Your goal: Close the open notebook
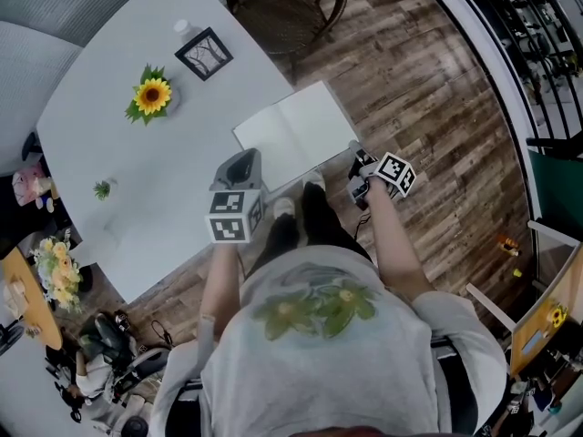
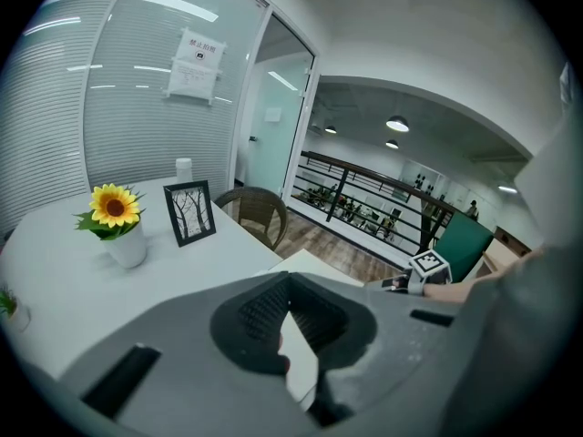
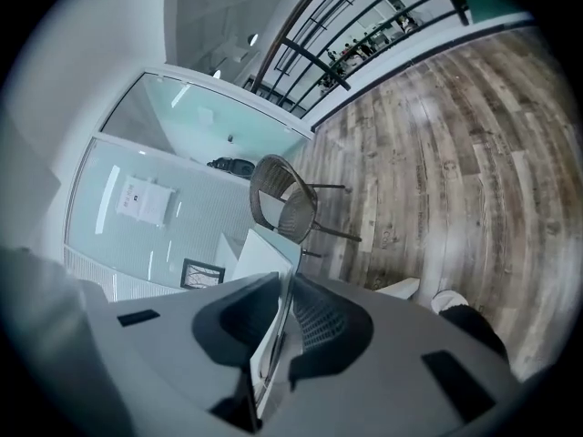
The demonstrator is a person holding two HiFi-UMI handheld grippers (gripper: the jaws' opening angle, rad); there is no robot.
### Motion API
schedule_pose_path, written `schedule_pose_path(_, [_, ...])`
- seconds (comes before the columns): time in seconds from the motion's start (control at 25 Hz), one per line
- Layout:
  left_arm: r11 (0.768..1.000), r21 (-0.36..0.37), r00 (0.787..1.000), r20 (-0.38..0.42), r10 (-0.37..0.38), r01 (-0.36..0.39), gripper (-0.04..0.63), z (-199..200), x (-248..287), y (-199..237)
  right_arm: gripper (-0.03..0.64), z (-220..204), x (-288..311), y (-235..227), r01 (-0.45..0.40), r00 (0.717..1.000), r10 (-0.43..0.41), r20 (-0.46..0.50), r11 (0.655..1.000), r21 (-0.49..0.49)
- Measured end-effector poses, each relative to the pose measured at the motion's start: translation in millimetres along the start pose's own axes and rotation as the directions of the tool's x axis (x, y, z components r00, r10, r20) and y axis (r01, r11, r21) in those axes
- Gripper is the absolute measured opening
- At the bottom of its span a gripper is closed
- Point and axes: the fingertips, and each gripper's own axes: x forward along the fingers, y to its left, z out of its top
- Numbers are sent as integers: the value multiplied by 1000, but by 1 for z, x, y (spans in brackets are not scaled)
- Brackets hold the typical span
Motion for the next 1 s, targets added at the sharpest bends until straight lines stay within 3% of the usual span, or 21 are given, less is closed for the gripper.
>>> schedule_pose_path(0.76, [999, -28, 998, 47, 36, -34, 5, -4, -28, 19, 48, -2, -18, 40, -3, 999, 14, 41, 965, -262])
schedule_pose_path(1.0, [998, -41, 997, 64, 43, -40, 5, -7, -34, 20, 48, -4, -24, 50, 4, 999, 13, 47, 938, -346])
